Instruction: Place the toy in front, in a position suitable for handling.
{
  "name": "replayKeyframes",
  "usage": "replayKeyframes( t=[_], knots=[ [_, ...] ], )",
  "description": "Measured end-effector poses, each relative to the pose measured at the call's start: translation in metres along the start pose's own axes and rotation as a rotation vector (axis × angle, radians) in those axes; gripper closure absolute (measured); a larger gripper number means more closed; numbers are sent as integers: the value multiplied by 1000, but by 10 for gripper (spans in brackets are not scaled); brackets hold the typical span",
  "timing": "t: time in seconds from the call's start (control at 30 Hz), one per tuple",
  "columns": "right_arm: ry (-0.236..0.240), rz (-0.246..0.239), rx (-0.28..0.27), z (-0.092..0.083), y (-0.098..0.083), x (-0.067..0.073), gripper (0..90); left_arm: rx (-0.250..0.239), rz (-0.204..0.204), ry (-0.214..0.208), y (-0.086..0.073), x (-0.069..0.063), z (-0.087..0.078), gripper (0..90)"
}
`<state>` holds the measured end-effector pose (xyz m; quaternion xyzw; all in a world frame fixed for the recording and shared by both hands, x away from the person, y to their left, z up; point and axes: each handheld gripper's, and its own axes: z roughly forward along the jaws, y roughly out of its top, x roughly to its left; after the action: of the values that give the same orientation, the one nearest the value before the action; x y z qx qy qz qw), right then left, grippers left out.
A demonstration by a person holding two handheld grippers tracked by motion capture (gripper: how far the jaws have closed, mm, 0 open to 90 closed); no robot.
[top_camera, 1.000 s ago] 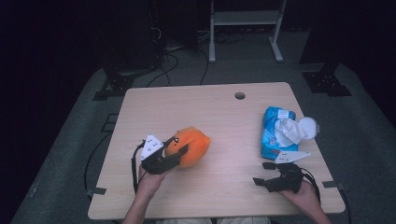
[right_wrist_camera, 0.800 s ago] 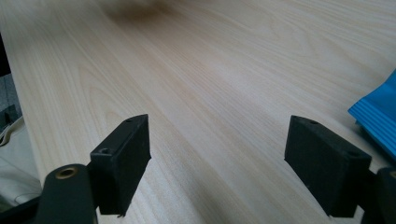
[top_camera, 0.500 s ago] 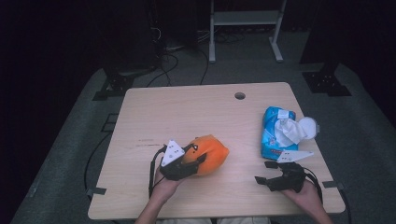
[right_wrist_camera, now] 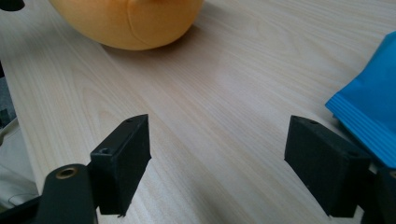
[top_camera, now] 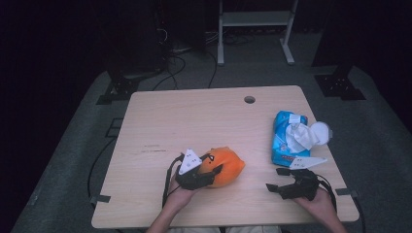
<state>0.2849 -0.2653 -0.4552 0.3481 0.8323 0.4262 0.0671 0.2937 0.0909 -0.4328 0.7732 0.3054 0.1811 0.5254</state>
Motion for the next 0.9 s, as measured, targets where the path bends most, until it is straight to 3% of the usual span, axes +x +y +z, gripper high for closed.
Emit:
replayKeyframes(
  t=[0.17,0.33,0.47,0.6,0.77,0.9],
  knots=[
    [10,-14,16,4,0,4,214,5,-9,-10,-2,2,1,416],
    [15,-17,18,7,1,6,214,21,-24,-4,1,2,-2,273],
    [15,-10,5,6,3,6,213,-21,-44,-15,2,2,-16,228],
    [16,-1,4,8,3,5,211,-83,-57,8,8,7,-34,197],
    [32,13,-25,7,6,3,209,-74,-79,43,5,18,-36,170],
    [31,8,-53,2,8,6,207,-66,-88,29,4,19,-33,158]
  ],
)
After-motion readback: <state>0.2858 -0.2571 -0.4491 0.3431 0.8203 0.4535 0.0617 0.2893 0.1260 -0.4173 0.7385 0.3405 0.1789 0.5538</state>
